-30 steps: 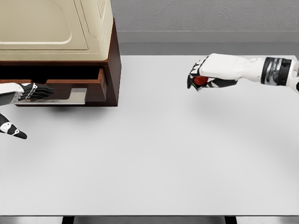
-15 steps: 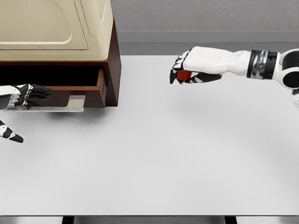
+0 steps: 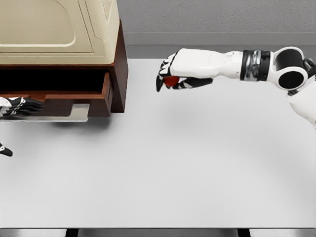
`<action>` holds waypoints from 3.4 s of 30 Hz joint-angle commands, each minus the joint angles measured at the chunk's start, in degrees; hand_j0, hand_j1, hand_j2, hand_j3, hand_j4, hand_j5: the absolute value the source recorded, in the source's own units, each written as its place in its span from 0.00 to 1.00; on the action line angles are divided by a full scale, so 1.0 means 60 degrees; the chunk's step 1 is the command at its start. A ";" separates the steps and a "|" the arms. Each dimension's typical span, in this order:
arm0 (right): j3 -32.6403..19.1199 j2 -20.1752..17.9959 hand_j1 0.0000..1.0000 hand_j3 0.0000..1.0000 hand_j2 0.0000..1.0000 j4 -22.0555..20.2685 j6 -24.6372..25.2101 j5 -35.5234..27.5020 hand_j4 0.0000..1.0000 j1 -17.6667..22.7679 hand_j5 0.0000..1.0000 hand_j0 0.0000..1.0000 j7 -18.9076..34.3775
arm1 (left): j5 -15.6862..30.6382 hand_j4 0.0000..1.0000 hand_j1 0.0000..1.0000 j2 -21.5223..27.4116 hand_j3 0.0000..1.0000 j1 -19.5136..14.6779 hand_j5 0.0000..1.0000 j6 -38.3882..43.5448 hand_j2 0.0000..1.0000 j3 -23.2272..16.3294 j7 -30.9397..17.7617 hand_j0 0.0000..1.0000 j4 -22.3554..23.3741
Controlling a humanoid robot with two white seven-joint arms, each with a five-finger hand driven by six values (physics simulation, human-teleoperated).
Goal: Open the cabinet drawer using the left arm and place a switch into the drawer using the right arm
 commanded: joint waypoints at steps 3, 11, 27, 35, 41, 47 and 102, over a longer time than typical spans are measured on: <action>0.0198 0.0265 0.53 0.53 0.53 -0.0203 0.0034 -0.0131 0.53 -0.0132 0.53 0.53 -0.0008 | -0.1898 1.00 1.00 0.0162 1.00 0.0016 1.00 0.0099 1.00 -0.0098 0.0064 1.00 0.0240; 0.0403 0.0645 0.53 0.53 0.53 -0.0290 0.0034 -0.0146 0.53 -0.0410 0.53 0.53 -0.0008 | -0.1883 1.00 1.00 0.0147 1.00 -0.0043 1.00 -0.0443 1.00 0.0136 0.0064 1.00 0.0240; 0.0564 0.0982 0.53 0.53 0.53 -0.0818 0.0034 -0.0424 0.53 -0.0762 0.53 0.53 -0.0008 | -0.1722 1.00 1.00 -0.0014 1.00 -0.0043 1.00 -0.0927 1.00 0.0781 0.0064 1.00 0.0240; 0.0623 0.0982 0.53 0.53 0.53 -0.1418 0.0034 -0.0747 0.53 -0.0894 0.53 0.53 -0.0008 | -0.1649 1.00 1.00 -0.0014 1.00 -0.0043 1.00 -0.0970 1.00 0.0796 0.0064 1.00 0.0240; 0.0945 0.1290 0.53 0.53 0.53 -0.1565 0.0034 -0.0820 0.53 -0.1172 0.53 0.53 -0.0008 | -0.1649 1.00 1.00 -0.0014 1.00 -0.0057 1.00 -0.1029 1.00 0.0796 0.0064 1.00 0.0240; 0.0975 0.1583 0.53 0.53 0.53 -0.1550 0.0034 -0.0820 0.53 -0.1436 0.53 0.53 -0.0008 | -0.1458 1.00 1.00 0.0001 1.00 -0.0072 1.00 -0.1366 1.00 0.0884 0.0064 1.00 0.0240; 0.2557 0.4586 1.00 1.00 1.00 0.3372 0.0096 -0.0673 1.00 -0.3047 1.00 1.00 -0.0008 | -0.0711 1.00 1.00 0.0689 1.00 -0.0160 1.00 -0.1776 1.00 0.1323 0.0064 1.00 0.0240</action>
